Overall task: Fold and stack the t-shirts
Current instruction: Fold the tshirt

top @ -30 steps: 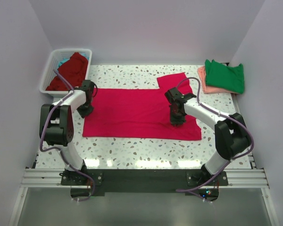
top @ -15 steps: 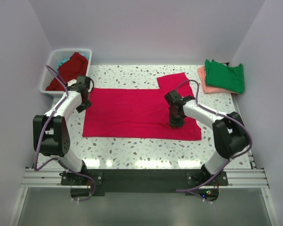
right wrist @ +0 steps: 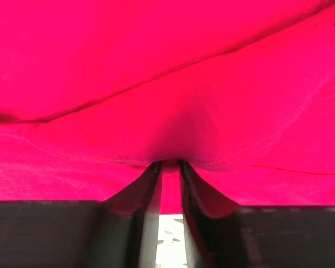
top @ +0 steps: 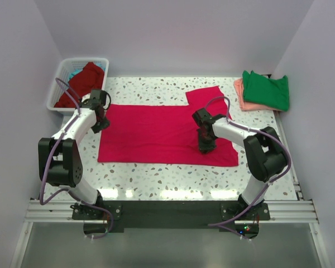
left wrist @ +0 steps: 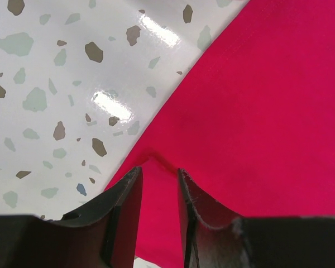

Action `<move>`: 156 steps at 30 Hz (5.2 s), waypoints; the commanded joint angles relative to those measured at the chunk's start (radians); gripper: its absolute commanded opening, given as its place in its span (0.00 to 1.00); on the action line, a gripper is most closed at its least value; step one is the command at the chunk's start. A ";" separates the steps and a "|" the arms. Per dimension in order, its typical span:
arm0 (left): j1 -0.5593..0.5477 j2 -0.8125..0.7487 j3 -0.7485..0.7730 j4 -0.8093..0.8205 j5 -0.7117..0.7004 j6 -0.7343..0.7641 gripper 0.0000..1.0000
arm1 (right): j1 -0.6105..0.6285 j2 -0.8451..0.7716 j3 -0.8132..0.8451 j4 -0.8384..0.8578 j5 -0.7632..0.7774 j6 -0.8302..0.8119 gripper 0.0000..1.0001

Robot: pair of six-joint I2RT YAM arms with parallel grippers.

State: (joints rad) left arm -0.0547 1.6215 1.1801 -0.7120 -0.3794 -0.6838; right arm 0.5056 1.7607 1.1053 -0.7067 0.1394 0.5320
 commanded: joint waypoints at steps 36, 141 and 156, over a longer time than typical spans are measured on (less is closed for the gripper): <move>0.000 -0.025 -0.020 0.039 0.027 0.044 0.36 | 0.007 0.081 0.274 -0.005 0.088 -0.058 0.00; -0.034 0.632 0.661 0.293 -0.102 0.487 0.45 | -0.268 0.457 0.821 -0.025 0.158 -0.121 0.29; -0.022 0.690 0.688 0.140 -0.007 0.437 0.45 | -0.269 0.482 0.827 -0.045 0.154 -0.095 0.28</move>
State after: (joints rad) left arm -0.0906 2.2856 1.8431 -0.5369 -0.3962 -0.2440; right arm 0.2409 2.2383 1.9026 -0.7456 0.3008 0.4263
